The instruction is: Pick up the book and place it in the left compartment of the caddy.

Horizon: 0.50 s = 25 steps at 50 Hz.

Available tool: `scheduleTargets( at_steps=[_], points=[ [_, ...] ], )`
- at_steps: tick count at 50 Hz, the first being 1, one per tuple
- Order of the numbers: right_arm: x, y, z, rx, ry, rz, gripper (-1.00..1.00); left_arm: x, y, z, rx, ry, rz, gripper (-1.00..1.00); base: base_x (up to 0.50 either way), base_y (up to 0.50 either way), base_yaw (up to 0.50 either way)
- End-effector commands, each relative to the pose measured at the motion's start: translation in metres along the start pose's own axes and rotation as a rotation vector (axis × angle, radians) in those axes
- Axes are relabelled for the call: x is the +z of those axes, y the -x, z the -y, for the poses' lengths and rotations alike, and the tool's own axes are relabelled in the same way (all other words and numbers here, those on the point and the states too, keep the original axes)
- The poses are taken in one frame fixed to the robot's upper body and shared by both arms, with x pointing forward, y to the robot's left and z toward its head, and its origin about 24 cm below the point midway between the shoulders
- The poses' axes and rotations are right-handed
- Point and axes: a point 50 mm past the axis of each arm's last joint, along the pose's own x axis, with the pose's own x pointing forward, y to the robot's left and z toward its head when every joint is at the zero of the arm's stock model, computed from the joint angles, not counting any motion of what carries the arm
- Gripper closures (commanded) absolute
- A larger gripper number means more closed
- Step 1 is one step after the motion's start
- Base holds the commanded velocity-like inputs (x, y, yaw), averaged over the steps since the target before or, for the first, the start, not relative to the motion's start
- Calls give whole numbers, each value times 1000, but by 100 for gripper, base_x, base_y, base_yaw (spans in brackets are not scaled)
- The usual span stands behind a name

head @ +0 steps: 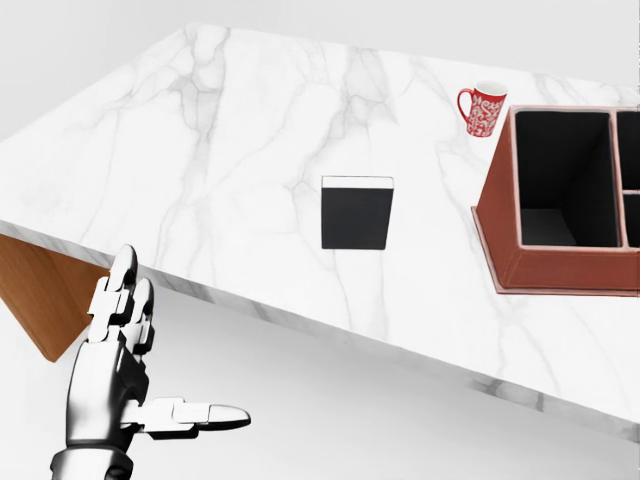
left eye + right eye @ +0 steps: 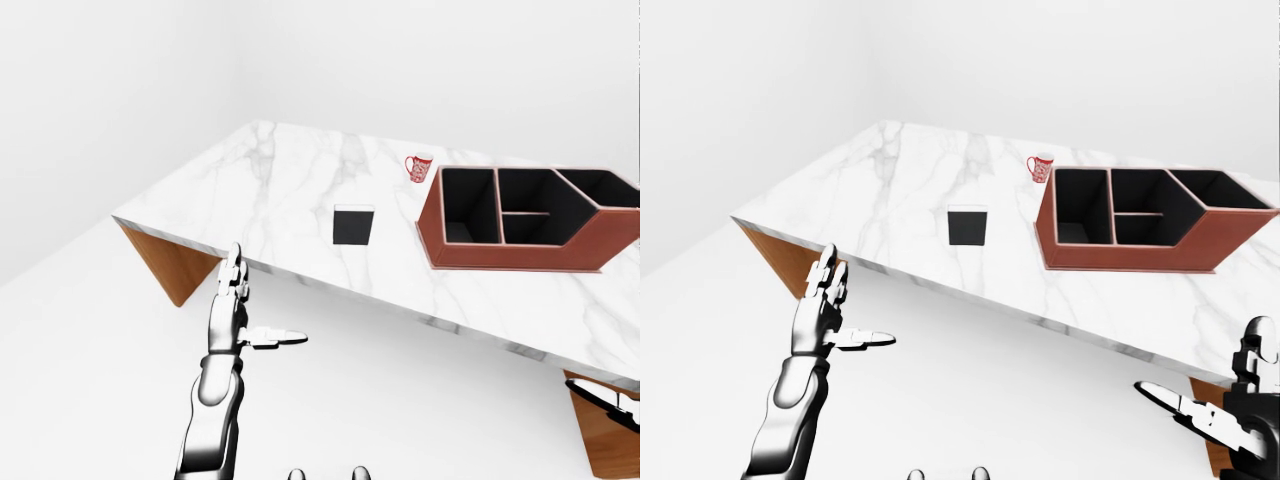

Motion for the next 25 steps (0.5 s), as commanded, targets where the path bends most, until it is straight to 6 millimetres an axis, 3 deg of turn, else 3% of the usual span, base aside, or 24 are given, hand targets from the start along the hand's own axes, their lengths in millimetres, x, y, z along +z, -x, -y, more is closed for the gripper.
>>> scheduleTargets(
  at_steps=[1, 13, 25],
  points=[
    [-2, 0, 0, 2, -4, -9, -100, -5, -3, -1, 3, 2, -4, -100, 10, -24, 0],
    [4, 0, -1, 2, 4, 14, -100, -9, -6, -1, 2, 0, -11, -100, 10, -24, 0],
    [-2, 0, 0, 3, -2, -8, -100, -8, -5, -1, 0, 2, -7, -100, 10, -24, 0]
  ],
)
